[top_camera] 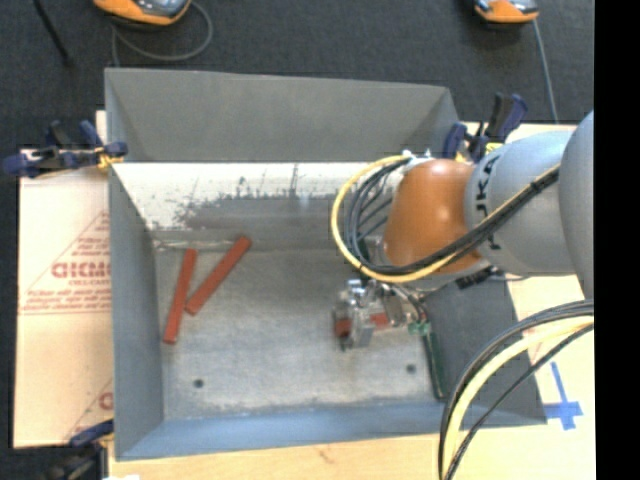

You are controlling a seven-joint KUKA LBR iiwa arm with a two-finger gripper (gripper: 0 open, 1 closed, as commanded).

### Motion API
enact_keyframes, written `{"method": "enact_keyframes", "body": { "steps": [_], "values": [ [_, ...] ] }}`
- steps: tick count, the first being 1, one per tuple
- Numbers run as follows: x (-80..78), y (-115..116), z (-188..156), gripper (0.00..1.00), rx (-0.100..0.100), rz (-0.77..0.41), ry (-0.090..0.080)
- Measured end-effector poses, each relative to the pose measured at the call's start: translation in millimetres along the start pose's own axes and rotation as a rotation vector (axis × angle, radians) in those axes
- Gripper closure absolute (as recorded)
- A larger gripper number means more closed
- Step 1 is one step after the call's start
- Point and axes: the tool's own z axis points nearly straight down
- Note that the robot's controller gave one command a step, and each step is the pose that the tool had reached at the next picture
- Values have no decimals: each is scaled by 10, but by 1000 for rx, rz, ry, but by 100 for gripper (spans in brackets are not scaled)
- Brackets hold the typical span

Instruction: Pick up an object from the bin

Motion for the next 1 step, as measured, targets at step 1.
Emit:
{"method": "enact_keyframes", "body": {
  "steps": [1],
  "values": [
    [273,-23,-1329,100,2,-51,-6]
  ]
}}
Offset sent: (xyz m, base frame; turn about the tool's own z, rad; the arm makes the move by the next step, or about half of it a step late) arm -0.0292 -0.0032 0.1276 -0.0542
